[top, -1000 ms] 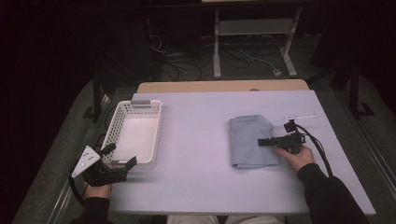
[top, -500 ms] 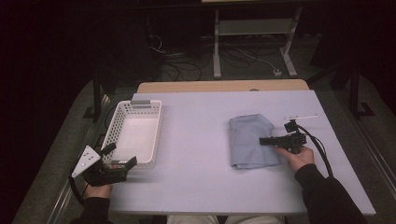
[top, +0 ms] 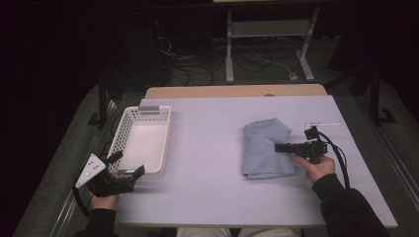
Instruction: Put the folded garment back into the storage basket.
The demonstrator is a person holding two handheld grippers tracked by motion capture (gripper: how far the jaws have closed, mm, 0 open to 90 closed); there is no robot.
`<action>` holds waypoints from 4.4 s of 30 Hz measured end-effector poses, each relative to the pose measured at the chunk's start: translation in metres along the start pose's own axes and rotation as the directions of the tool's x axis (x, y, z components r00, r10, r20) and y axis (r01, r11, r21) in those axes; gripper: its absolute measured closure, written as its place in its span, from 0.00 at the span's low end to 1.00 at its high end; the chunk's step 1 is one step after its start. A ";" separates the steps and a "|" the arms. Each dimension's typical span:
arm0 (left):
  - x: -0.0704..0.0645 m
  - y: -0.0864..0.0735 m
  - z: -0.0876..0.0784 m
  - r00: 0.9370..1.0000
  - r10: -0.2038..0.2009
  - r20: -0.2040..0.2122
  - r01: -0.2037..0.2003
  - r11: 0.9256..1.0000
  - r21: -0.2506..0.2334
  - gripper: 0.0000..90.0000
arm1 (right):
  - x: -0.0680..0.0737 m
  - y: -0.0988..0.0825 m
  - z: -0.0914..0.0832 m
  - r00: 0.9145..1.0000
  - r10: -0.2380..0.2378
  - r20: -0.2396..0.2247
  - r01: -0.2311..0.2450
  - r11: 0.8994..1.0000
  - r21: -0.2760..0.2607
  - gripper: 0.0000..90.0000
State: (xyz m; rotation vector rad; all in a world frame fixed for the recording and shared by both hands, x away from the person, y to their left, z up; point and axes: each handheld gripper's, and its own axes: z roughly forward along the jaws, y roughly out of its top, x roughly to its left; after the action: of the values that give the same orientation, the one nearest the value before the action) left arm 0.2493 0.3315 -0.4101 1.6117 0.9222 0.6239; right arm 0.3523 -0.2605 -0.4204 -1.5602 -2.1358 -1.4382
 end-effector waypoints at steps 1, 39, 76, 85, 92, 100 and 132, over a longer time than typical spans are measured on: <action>0.000 0.000 0.000 1.000 0.000 0.001 0.000 1.000 0.001 0.00 | 0.001 0.000 -0.001 1.000 -0.003 -0.001 0.003 1.000 -0.005 0.82; 0.000 -0.001 -0.001 1.000 -0.004 -0.012 0.004 1.000 0.002 0.00 | 0.033 0.038 -0.030 0.998 -0.056 -0.041 0.048 0.983 -0.176 0.82; 0.001 -0.001 -0.002 1.000 -0.007 -0.013 0.007 1.000 -0.001 0.00 | 0.069 0.082 -0.022 0.990 -0.132 -0.058 0.117 0.972 -0.203 0.82; 0.000 0.000 -0.002 1.000 -0.008 -0.014 0.008 1.000 -0.003 0.00 | 0.080 0.092 -0.014 0.986 -0.156 -0.060 0.142 0.971 -0.194 0.82; 0.000 0.000 -0.002 1.000 -0.009 -0.013 0.009 1.000 -0.004 0.00 | 0.085 0.097 -0.008 0.984 -0.167 -0.063 0.152 0.969 -0.192 0.82; 0.000 0.000 -0.002 1.000 -0.008 -0.013 0.008 1.000 -0.003 0.00 | 0.092 0.103 0.000 0.983 -0.173 -0.068 0.159 0.971 -0.180 0.82; 0.000 0.000 -0.002 1.000 -0.009 -0.010 0.009 1.000 -0.005 0.00 | 0.124 0.121 0.031 0.971 -0.208 -0.115 0.188 0.968 -0.163 0.82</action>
State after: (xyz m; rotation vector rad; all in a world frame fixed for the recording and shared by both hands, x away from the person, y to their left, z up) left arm 0.2481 0.3328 -0.4100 1.6009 0.9337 0.6281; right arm 0.4040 -0.1535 -0.2914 -1.2823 -2.2029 -1.7517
